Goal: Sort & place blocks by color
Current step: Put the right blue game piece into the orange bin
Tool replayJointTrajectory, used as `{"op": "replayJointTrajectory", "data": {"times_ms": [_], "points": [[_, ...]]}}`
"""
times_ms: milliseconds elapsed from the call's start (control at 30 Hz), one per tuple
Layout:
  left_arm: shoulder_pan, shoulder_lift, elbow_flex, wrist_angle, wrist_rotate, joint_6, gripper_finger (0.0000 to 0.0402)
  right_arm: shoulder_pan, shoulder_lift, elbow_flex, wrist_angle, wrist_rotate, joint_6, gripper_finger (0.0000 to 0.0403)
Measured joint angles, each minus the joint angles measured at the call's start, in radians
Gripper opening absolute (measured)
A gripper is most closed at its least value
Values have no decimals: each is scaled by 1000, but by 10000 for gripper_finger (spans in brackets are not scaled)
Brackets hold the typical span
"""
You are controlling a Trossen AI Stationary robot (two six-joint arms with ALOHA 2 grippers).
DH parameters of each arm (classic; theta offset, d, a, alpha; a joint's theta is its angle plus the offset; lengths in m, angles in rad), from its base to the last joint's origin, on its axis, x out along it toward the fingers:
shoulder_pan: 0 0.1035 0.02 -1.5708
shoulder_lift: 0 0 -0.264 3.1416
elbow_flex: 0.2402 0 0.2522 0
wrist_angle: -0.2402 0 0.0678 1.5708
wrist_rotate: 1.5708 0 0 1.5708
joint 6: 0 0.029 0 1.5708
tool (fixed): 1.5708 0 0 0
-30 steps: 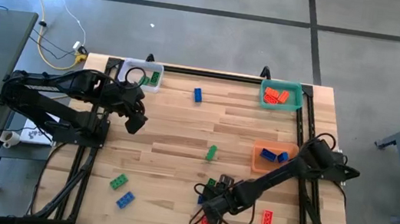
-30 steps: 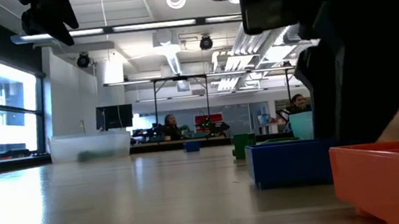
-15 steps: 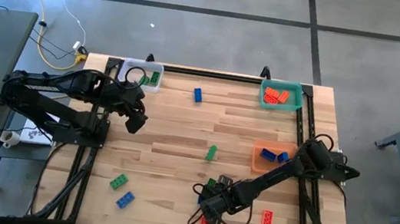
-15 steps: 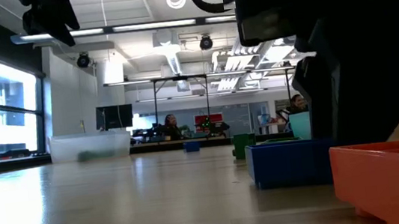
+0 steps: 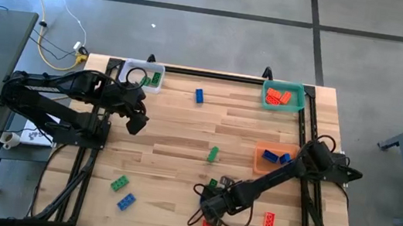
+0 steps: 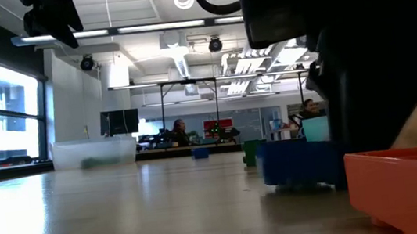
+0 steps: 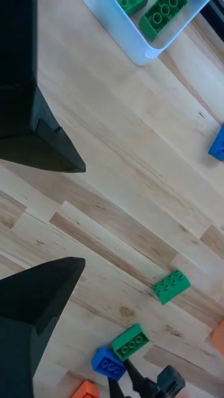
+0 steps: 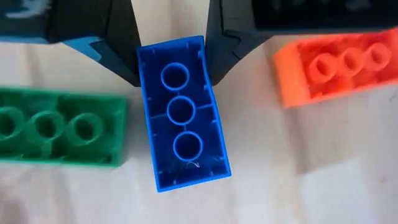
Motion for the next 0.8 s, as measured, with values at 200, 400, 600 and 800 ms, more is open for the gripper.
{"op": "replayJointTrajectory", "data": {"times_ms": [200, 400, 600, 800], "points": [[0, 0, 0, 0, 0, 0, 223, 11, -2, 77, -111, -49, -25, 113], [0, 0, 0, 0, 0, 0, 223, 26, -4, 146, -242, 30, 0, 113], [0, 0, 0, 0, 1, 0, 223, 45, -5, 192, -368, 105, 53, 113], [0, 0, 0, 0, 1, 0, 223, 70, -6, 217, -545, 168, 128, 113]]}}
